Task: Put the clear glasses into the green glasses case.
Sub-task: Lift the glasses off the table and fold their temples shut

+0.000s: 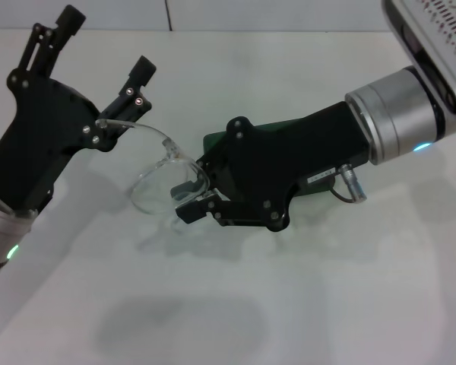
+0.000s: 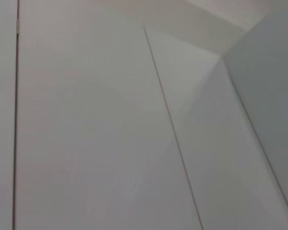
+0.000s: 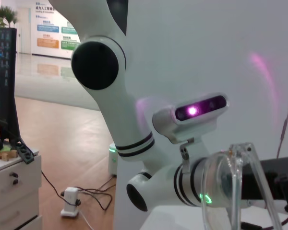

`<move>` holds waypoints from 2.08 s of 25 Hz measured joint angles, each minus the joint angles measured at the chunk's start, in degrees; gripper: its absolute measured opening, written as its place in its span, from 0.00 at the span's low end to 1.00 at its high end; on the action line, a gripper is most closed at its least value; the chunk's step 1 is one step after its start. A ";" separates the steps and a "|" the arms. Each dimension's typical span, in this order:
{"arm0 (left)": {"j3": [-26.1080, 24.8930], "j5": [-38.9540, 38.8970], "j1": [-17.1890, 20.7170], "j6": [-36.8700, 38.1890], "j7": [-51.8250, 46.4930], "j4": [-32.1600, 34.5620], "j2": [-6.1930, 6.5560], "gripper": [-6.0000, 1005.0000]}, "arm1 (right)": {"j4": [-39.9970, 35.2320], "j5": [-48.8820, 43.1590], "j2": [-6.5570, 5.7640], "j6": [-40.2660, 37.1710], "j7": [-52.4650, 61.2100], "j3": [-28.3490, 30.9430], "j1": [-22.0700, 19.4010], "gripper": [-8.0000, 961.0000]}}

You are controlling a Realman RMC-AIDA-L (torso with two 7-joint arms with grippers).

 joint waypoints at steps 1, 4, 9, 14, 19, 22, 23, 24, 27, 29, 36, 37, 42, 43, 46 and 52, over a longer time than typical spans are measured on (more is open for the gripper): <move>0.05 0.18 -0.16 0.13 -0.06 0.00 -0.01 0.89 | 0.02 0.00 0.00 0.29 0.01 -0.20 0.04 0.14; 0.17 0.68 -0.48 0.50 -0.20 0.00 -0.03 0.89 | 0.04 0.00 -0.02 0.77 0.02 -0.33 0.04 0.14; 0.22 1.11 -0.50 0.78 -0.27 0.00 -0.04 0.89 | 0.04 0.19 -0.07 1.95 0.03 -0.34 -0.09 0.14; 0.23 1.10 -0.56 0.81 -0.28 -0.01 -0.04 0.89 | -0.26 0.22 -0.10 1.88 0.11 -0.34 -0.33 0.14; 0.23 1.15 -0.57 0.82 -0.29 -0.01 -0.04 0.89 | -0.28 0.26 -0.19 1.97 0.11 -0.28 -0.40 0.14; 0.23 1.17 -0.57 0.81 -0.29 0.00 -0.03 0.89 | -0.26 0.28 -0.19 1.98 0.05 -0.29 -0.42 0.14; 0.23 1.17 -0.56 0.81 -0.28 -0.01 -0.01 0.89 | -0.26 0.28 -0.19 1.96 0.05 -0.32 -0.42 0.14; 0.23 1.17 -0.55 0.82 -0.26 0.00 0.00 0.89 | -0.32 0.27 -0.17 1.86 0.05 -0.36 -0.42 0.14; 0.23 1.04 -0.42 0.81 -0.01 0.00 0.04 0.89 | -0.40 0.26 -0.14 1.57 0.10 -0.38 -0.48 0.14; 0.14 0.90 -0.32 0.80 0.11 0.00 0.07 0.89 | -0.42 0.26 -0.20 1.48 0.23 -0.38 -0.51 0.14; -0.19 0.51 -0.12 0.70 0.26 0.00 0.23 0.89 | -0.55 0.29 -0.41 -0.54 0.29 -0.14 -0.51 0.15; -0.22 0.44 -0.07 0.67 0.30 -0.01 0.23 0.89 | -0.60 0.29 -0.42 -0.60 0.21 -0.11 -0.51 0.15; -0.27 0.10 -0.03 0.49 0.32 0.00 0.24 0.89 | -0.70 0.18 -0.41 -0.66 0.08 -0.07 -0.51 0.15; -0.28 -0.02 -0.03 0.43 0.33 0.00 0.26 0.89 | -0.77 0.19 -0.40 -0.67 0.05 -0.07 -0.51 0.15; -0.30 -0.23 -0.03 0.29 0.33 0.00 0.29 0.89 | -1.25 0.29 -0.36 -0.75 -0.03 -0.15 -0.58 0.15; -0.15 -0.15 -0.19 0.28 0.33 0.00 0.31 0.89 | -1.54 0.34 0.02 -0.83 -0.10 -0.46 -0.54 0.15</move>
